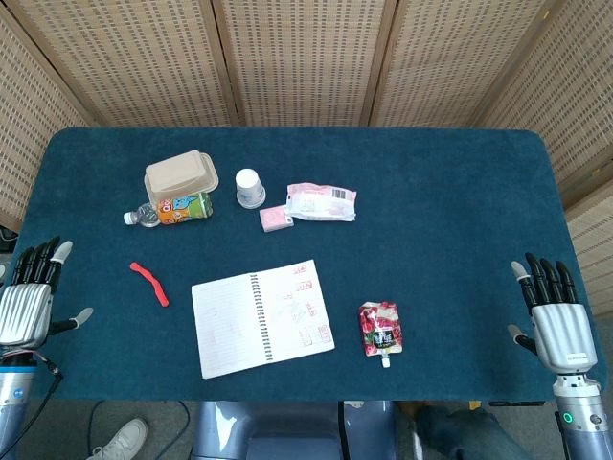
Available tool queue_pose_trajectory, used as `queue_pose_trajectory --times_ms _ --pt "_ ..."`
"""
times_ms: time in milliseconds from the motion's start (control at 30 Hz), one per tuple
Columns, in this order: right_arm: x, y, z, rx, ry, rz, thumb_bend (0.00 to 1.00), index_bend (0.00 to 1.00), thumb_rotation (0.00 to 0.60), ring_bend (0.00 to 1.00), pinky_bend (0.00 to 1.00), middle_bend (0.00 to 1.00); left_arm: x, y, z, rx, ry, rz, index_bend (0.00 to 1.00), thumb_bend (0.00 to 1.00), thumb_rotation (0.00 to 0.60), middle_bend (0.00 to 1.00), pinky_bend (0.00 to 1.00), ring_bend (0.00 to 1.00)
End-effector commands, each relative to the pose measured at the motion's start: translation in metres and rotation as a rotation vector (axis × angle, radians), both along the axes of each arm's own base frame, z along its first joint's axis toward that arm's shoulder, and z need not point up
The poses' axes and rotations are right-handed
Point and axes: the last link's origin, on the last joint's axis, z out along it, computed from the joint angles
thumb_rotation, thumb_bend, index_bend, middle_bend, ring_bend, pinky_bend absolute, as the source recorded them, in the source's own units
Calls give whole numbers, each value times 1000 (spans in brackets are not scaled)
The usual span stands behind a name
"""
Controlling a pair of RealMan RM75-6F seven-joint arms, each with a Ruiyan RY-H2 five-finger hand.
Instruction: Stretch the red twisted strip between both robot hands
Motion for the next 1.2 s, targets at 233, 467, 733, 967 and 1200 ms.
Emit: queue_pose_trajectory --times_ms 233,467,733,967,1200 --pt "1 1 -2 17 2 -15 0 0 600 0 0 0 0 21 -12 -76 89 -28 0 0 600 0 0 0" --pt "2 0 -5 13 12 -19 0 0 600 0 0 0 -15 80 -42 -222 159 -108 159 99 600 0 0 0" --pt "2 0 -8 13 17 -27 0 0 600 0 0 0 -40 111 -72 -316 195 -96 375 277 600 0 0 0" --pt "0 0 -9 18 19 -34 0 0 600 0 0 0 -50 121 -82 -342 231 -73 410 344 600 0 0 0" --pt "-1 -1 -12 31 13 -39 0 0 600 0 0 0 -47 131 -90 -367 263 -72 446 351 600 0 0 0"
